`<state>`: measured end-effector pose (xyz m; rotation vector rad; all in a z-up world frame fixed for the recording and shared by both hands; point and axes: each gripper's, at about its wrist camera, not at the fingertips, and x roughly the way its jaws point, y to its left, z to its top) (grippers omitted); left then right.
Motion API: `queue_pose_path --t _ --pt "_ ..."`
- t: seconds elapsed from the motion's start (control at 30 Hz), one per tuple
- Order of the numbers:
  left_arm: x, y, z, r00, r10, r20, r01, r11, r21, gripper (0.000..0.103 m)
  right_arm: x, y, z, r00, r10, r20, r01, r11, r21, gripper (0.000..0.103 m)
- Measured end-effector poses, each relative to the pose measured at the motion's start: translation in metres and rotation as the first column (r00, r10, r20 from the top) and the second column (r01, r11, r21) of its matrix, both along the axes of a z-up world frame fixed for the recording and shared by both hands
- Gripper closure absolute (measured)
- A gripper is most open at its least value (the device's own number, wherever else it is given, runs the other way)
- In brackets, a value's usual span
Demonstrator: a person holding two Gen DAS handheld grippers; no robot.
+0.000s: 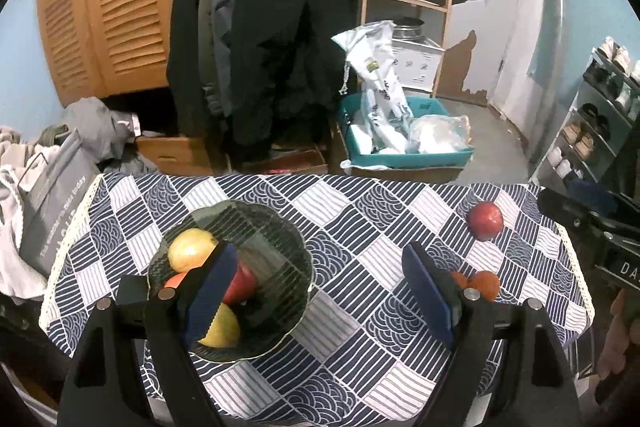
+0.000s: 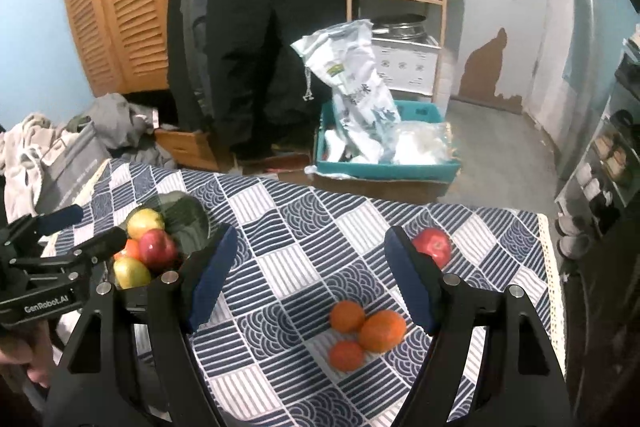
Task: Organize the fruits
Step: 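Lift both tools out of the bowl and move them toward the loose oranges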
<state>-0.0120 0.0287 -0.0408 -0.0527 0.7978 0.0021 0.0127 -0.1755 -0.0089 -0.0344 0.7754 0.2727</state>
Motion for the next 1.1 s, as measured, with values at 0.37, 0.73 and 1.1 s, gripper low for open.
queue_pose_path --t 0.37,0.73,1.1 --pt "0.005 -0.03 0.003 0.999 -0.041 -0.003 0.041 0.999 0.019 0.017 -0.012 -0.036 0.004 0.999 -0.045 0.009 0.045 0.999 -0.01 0.026" --pt "0.01 -0.056 -0.003 0.997 -0.072 -0.021 0.073 0.996 0.046 0.017 -0.016 -0.074 -0.007 0.994 -0.103 -0.025 0.102 0.994 -0.029 0.026" --pt "0.023 -0.082 -0.039 0.989 -0.107 -0.104 0.114 0.991 0.066 0.017 -0.009 -0.094 -0.039 0.986 -0.13 -0.109 0.123 0.99 -0.067 0.026"
